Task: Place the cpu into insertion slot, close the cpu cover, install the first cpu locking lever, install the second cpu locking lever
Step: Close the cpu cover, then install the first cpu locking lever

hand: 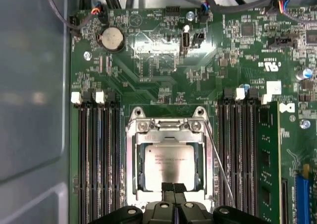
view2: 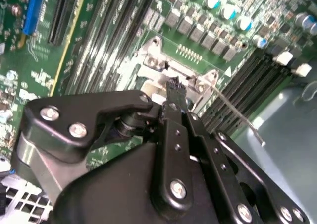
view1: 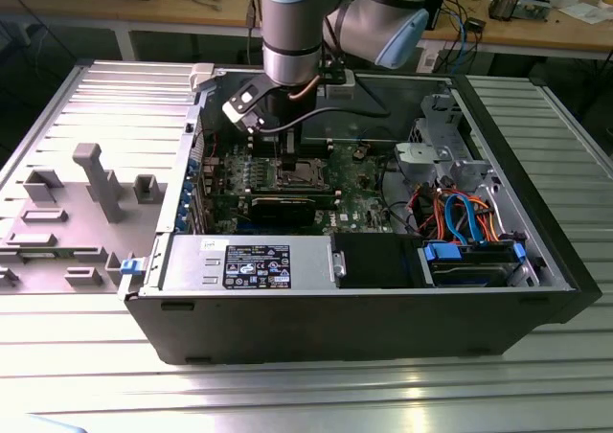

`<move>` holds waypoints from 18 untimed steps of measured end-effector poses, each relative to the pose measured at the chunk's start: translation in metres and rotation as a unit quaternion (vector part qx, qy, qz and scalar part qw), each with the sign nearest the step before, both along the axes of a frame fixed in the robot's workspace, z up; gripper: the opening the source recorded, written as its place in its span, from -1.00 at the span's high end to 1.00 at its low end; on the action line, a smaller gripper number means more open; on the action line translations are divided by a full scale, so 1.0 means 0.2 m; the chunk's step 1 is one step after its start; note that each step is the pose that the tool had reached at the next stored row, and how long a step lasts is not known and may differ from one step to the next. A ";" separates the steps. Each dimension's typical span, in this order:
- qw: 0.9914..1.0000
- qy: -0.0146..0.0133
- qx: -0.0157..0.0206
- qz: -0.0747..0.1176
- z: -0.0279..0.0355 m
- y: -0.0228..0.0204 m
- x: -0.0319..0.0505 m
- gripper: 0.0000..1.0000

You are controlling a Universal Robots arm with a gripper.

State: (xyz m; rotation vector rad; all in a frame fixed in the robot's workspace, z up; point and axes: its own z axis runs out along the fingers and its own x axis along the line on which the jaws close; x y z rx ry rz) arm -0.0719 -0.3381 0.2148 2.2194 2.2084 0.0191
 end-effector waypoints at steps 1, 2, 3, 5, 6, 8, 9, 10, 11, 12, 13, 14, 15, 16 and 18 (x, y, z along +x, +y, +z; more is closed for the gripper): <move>1.000 0.000 0.000 0.000 0.000 0.000 0.015 0.79; 1.000 0.000 0.000 0.000 0.000 0.001 0.044 0.79; 1.000 0.000 0.000 0.000 0.000 0.001 0.059 0.79; 1.000 0.000 0.000 0.000 0.000 0.001 0.093 0.79; 1.000 0.000 0.000 0.000 0.000 0.001 0.093 0.79; 1.000 0.000 0.000 0.000 0.000 0.001 0.094 0.79; 1.000 0.000 0.000 0.000 -0.001 0.001 0.094 0.79; 1.000 0.000 0.000 0.000 -0.001 0.001 0.094 0.79; 1.000 0.000 0.000 0.000 -0.001 0.001 0.094 0.79; 1.000 0.000 0.000 0.000 -0.001 0.001 0.094 0.79; 1.000 0.000 0.000 0.000 -0.001 0.001 0.094 0.79; 1.000 0.000 0.000 0.000 -0.001 0.001 0.094 0.79; 1.000 0.000 0.000 0.000 -0.001 0.001 0.095 0.79; 1.000 0.000 0.000 0.000 -0.001 0.001 0.095 0.79; 1.000 0.000 0.000 0.000 -0.001 0.001 0.095 0.79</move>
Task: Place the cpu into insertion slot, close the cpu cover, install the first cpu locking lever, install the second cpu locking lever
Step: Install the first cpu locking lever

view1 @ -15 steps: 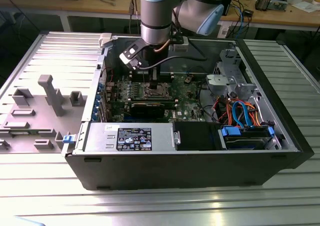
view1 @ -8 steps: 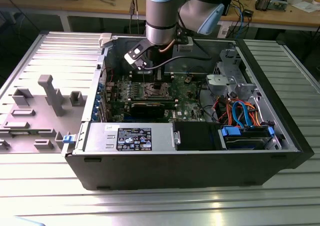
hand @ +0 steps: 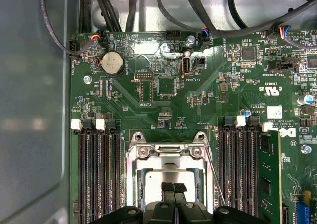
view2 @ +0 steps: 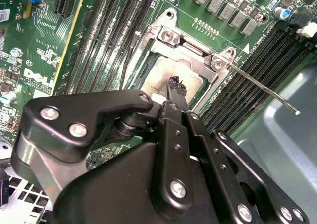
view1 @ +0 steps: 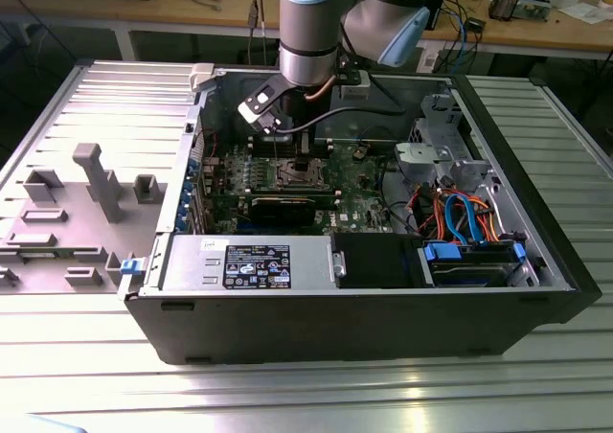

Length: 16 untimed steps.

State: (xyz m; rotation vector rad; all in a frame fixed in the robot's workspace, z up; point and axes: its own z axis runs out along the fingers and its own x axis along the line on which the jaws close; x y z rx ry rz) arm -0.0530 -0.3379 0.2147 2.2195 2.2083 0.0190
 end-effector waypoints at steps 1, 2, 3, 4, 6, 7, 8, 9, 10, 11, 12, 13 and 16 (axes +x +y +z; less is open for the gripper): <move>1.000 0.000 0.000 0.000 0.000 0.000 0.000 0.79; 1.000 0.000 0.000 0.000 0.003 0.000 0.000 0.79; 1.000 0.000 0.000 0.001 0.016 0.000 0.000 0.79; 1.000 0.000 0.000 0.001 0.032 0.000 0.000 0.79; 1.000 0.000 0.000 0.001 0.068 0.000 0.000 0.79; 1.000 0.000 0.000 0.001 0.080 0.000 0.000 0.79; 1.000 0.000 0.000 0.001 0.093 0.000 0.000 0.79; 1.000 0.000 0.000 0.002 0.103 0.000 0.000 0.79; 1.000 0.000 0.000 0.003 0.109 0.000 0.000 0.79; 1.000 0.001 0.000 0.003 0.124 0.000 0.000 0.79; 1.000 0.001 0.000 0.003 0.134 0.000 0.000 0.79; 1.000 0.001 0.000 0.003 0.140 0.000 0.000 0.79; 1.000 0.001 0.000 0.005 0.148 0.000 0.000 0.79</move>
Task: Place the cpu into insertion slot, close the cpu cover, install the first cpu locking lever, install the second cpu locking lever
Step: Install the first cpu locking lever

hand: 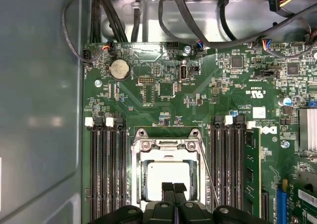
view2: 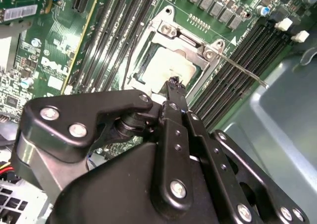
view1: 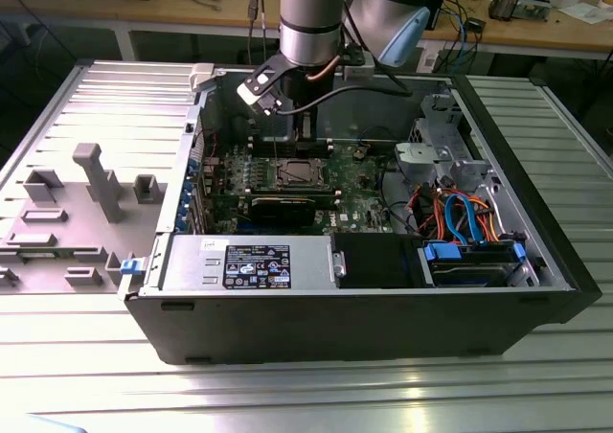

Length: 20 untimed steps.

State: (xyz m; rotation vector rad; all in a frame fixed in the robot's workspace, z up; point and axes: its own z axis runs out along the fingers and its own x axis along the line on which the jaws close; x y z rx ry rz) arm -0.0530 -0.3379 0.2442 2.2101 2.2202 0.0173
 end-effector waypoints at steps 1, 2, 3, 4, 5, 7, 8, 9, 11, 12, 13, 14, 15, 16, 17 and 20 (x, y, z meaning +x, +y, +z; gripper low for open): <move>1.000 0.000 0.000 0.005 0.000 0.000 0.000 0.79; 1.000 0.000 0.000 0.021 0.000 0.000 0.000 0.79; 1.000 0.000 0.000 0.029 0.000 0.000 0.000 0.79; 0.999 0.000 0.000 0.033 0.000 0.000 0.000 0.79; 0.999 0.000 0.000 0.034 0.000 0.000 0.000 0.79; 0.999 0.000 0.000 0.034 0.000 0.000 0.000 0.79; 0.999 0.000 0.000 0.034 0.000 0.000 0.000 0.79; 0.999 0.000 0.000 0.034 0.000 0.000 0.000 0.79; 0.999 0.000 0.000 0.035 0.000 0.000 0.000 0.79; 0.999 0.000 0.000 0.037 0.000 0.000 0.000 0.79; 0.999 0.000 0.000 0.039 0.000 0.000 0.000 0.79; 0.999 0.000 0.000 0.042 0.000 0.000 0.000 0.79; 0.999 0.000 0.000 0.050 0.000 0.000 0.000 0.79; 0.998 0.000 0.000 0.057 0.000 0.000 0.000 0.79; 0.998 0.000 0.000 0.061 0.000 0.000 0.000 0.79; 0.997 0.000 0.000 0.075 0.000 -0.001 0.000 0.79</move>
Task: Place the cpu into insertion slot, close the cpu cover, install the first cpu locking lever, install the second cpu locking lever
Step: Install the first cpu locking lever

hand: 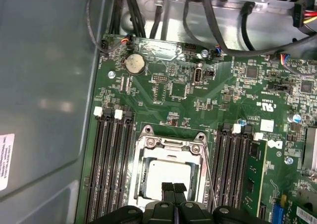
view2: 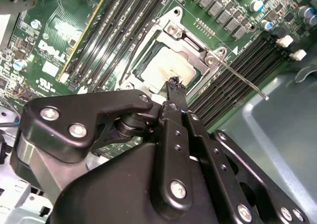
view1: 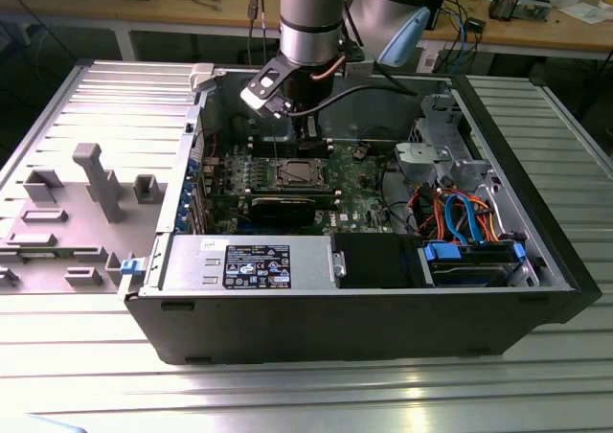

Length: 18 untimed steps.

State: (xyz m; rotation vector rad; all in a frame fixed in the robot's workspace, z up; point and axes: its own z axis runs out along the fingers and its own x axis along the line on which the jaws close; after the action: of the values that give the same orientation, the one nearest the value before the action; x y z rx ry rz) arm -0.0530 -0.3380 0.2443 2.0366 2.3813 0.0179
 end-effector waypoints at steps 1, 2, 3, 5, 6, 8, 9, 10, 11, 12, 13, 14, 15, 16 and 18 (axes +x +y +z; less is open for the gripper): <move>1.000 0.000 0.000 0.005 0.000 0.000 0.000 0.79; 1.000 0.000 0.000 0.011 0.000 0.000 0.000 0.79; 1.000 0.000 0.000 0.023 0.000 0.000 0.000 0.79; 0.999 0.000 0.000 0.040 0.000 0.000 0.000 0.79; 0.999 0.000 0.000 0.051 0.000 0.000 0.000 0.79; 0.998 0.000 0.000 0.069 0.000 0.000 0.000 0.79; 0.997 0.000 0.000 0.075 0.000 0.000 0.000 0.79; 0.996 0.000 0.000 0.088 0.000 0.000 0.000 0.79; 0.995 0.000 0.000 0.096 0.000 0.000 0.000 0.79; 0.995 0.000 0.000 0.103 -0.001 0.000 0.000 0.79; 0.993 0.000 0.000 0.118 -0.001 0.000 0.000 0.79; 0.992 0.000 0.000 0.124 -0.001 0.000 0.000 0.79; 0.992 0.000 0.000 0.130 -0.001 0.000 0.000 0.79; 0.990 0.000 0.000 0.144 -0.001 0.000 0.000 0.79; 0.986 0.000 0.000 0.168 -0.002 0.000 0.000 0.79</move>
State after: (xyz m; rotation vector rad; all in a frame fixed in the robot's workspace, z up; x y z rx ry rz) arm -0.0530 -0.3380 0.2440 1.6094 2.6910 0.0199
